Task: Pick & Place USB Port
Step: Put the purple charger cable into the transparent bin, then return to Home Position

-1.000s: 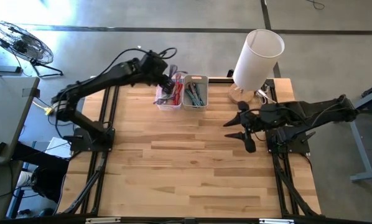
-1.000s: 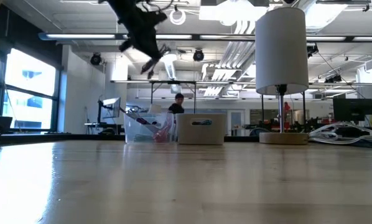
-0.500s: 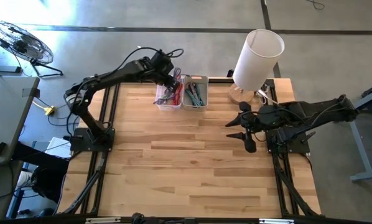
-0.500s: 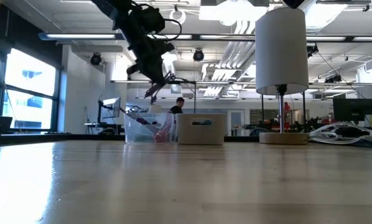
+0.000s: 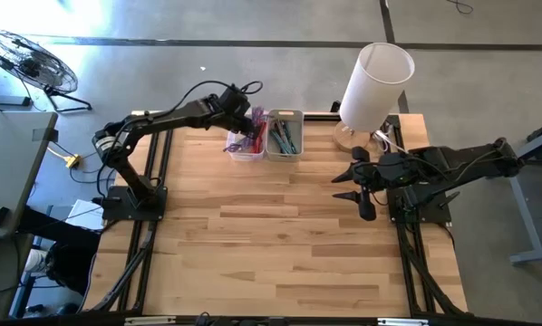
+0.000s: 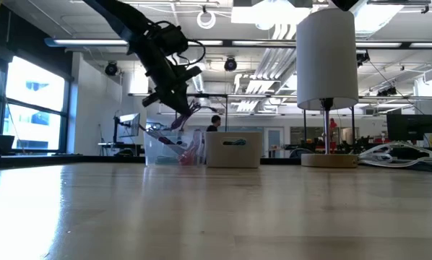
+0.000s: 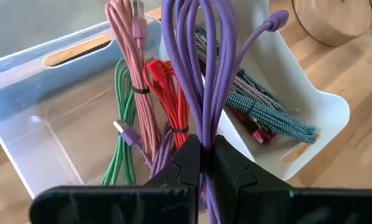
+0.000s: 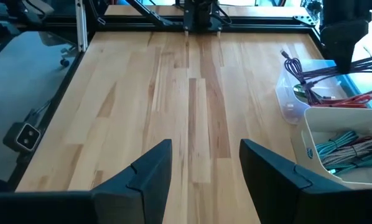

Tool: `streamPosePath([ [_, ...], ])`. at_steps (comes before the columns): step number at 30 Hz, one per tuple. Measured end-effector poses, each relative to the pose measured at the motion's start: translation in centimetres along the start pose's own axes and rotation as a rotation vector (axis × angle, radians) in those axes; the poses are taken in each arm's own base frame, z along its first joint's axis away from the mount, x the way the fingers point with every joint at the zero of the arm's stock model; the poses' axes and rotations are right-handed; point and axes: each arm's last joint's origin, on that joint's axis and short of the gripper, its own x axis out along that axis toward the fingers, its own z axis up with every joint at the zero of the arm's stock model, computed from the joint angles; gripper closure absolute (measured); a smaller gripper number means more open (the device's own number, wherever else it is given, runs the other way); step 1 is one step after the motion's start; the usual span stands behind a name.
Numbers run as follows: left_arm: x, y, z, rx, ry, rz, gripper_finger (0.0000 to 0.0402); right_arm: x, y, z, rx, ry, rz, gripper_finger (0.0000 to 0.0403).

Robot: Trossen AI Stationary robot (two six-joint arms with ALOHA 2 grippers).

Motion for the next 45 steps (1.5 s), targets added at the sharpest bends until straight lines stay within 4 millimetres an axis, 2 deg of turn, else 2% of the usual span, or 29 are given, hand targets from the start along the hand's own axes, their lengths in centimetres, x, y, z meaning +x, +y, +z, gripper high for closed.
streamPosePath([
  [13, 0.1, 0.6, -1.0, -0.029, 0.066, 0.071, 0.0388, -0.2, 0.1, -0.2, 0.034, 0.022, 0.036, 0.0222],
  [25, 0.1, 0.5, -1.0, 0.031, 0.073, 0.048, 0.0268, -0.2, 0.1, -0.2, 0.058, 0.016, 0.049, 0.0222],
  [29, 0.1, 0.4, -0.9, 0.033, 0.071, 0.036, 0.0246, -0.2, 0.1, -0.2, 0.058, 0.014, 0.048, 0.0222],
  [33, -0.4, -0.4, -0.5, 0.152, 0.02, -0.023, 0.024, -0.2, 0.0, -0.1, 0.055, 0.008, 0.013, 0.0222],
  [36, -2.5, -2.2, 0.2, 0.273, -0.112, -0.126, 0.0239, -0.6, -0.1, 0.3, 0.088, -0.057, -0.003, 0.0222],
  [39, -6.1, -3.9, 1.0, 0.372, -0.278, -0.226, 0.0243, -2.2, 0.0, 1.6, 0.097, -0.176, 0.06, 0.0222],
  [42, -11.3, -5.3, 1.0, 0.473, -0.449, -0.291, 0.0267, -4.2, -0.1, 2.9, 0.061, -0.291, 0.098, 0.0222],
  [45, -16.8, -6.2, -0.3, 0.59, -0.596, -0.313, 0.0315, -5.2, -0.2, 3.6, 0.057, -0.385, 0.106, 0.0222],
])
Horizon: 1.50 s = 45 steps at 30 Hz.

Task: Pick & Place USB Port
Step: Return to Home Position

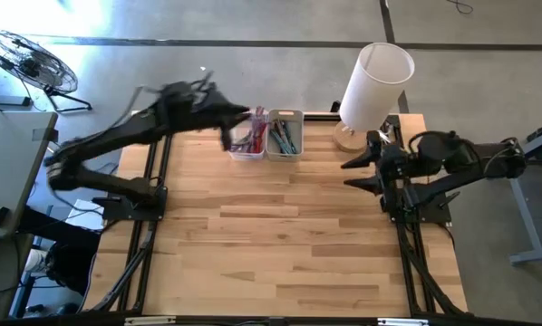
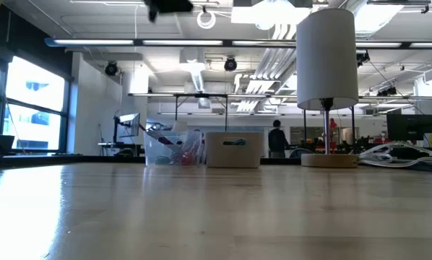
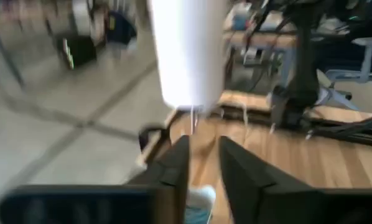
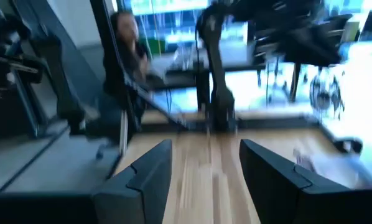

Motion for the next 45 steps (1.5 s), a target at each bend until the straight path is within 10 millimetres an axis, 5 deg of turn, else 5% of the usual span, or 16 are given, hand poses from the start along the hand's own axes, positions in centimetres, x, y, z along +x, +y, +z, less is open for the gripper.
streamPosePath([
  [4, -6.4, -2.6, 2.3, 0.137, -0.135, 0.016, 0.039, 0.0, -0.1, 0.9, -0.05, -0.086, -0.013, 0.0225],
  [8, -12.0, -4.1, 2.8, 0.159, -0.201, 0.064, 0.0394, -1.5, -0.2, 2.3, -0.241, -0.081, -0.047, 0.0279],
  [12, -15.6, -4.9, 1.9, 0.174, -0.153, 0.11, 0.0399, -5.3, -0.1, 4.9, -0.278, -0.09, -0.094, 0.0383],
  [17, -18.2, -5.2, 0.5, 0.304, -0.085, 0.076, 0.04, -11.7, -0.7, 6.8, -0.234, -0.06, -0.182, 0.0397],
  [22, -19.9, -4.7, -0.4, 0.347, -0.063, 0.074, 0.0401, -17.9, -1.8, 6.1, -0.207, -0.049, -0.258, 0.0401],
  [29, -19.5, -5.1, -3.6, 0.431, 0.003, 0.099, 0.0401, -22.7, -3.1, 0.0, -0.1, -0.049, -0.315, 0.0402],
  [38, -19.3, -4.3, -8.8, 0.29, -0.089, 0.121, 0.0401, -24.7, -2.9, -7.3, -0.054, -0.278, -0.261, 0.0402],
  [45, -18.4, -4.6, -12.2, 0.251, -0.148, 0.111, 0.0402, -21.9, -2.3, -8.5, -0.097, -0.201, -0.215, 0.0403],
])
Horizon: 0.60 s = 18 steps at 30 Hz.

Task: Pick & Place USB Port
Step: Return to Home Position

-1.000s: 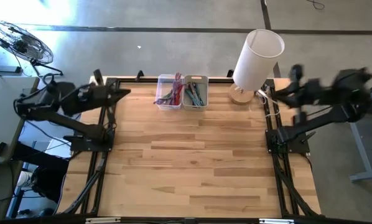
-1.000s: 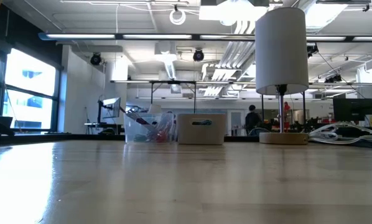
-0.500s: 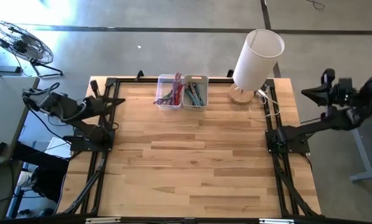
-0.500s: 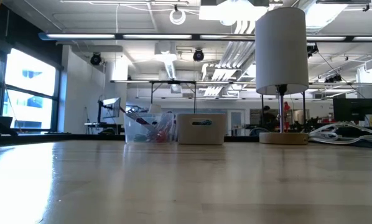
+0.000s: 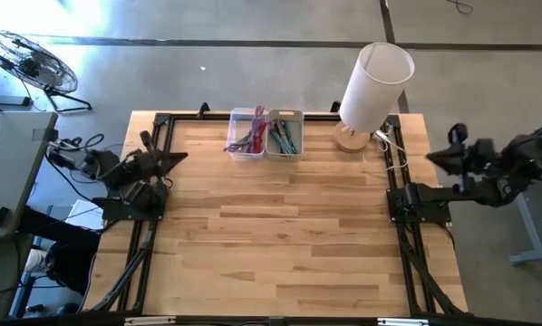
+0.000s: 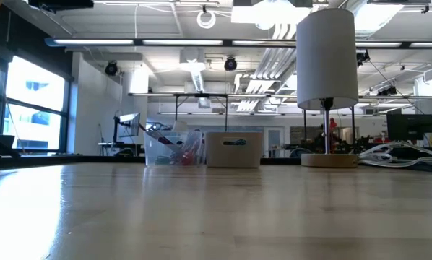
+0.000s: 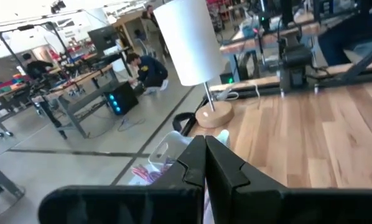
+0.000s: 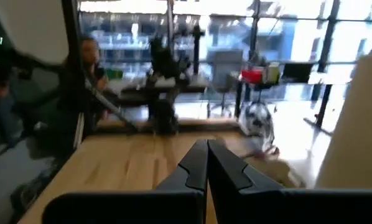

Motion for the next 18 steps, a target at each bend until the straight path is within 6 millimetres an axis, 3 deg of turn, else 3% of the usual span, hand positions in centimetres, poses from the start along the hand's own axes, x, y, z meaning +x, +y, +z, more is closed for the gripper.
streamPosePath([
  [10, 1.2, -2.3, -2.7, -0.034, -0.026, -0.029, 0.0401, 4.9, 1.2, -2.1, 0.03, -0.046, 0.145, 0.0403],
  [18, 2.0, -3.9, -4.6, -0.07, -0.067, -0.065, 0.0401, 9.0, 2.2, -5.7, 0.062, -0.038, 0.229, 0.0403],
])
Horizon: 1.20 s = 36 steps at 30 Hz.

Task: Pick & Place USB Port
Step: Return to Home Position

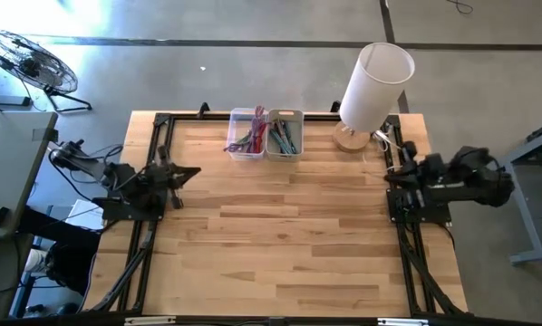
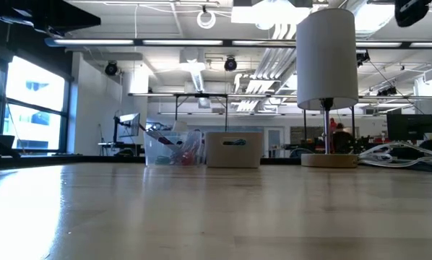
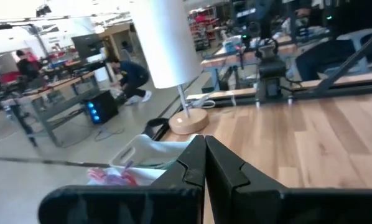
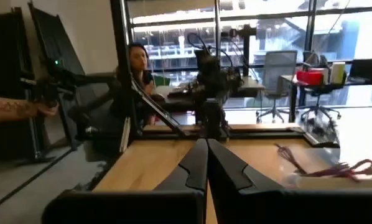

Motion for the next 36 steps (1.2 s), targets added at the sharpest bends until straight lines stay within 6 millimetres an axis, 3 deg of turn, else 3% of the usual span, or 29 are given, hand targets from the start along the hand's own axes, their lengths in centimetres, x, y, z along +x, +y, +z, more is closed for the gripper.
streamPosePath([
  [15, 0.7, -2.6, -4.0, -0.061, -0.063, -0.246, 0.0401, 4.4, -0.6, -6.3, 0.057, -0.063, 0.032, 0.0403],
  [26, 0.9, -3.6, -7.5, -0.055, -0.064, -0.24, 0.0401, 6.1, -1.3, -12.1, 0.104, -0.087, -0.07, 0.0403],
  [36, 0.9, -3.7, -8.0, 0.014, -0.048, -0.228, 0.0401, 6.2, -1.6, -12.6, 0.094, -0.05, -0.104, 0.0403],
])
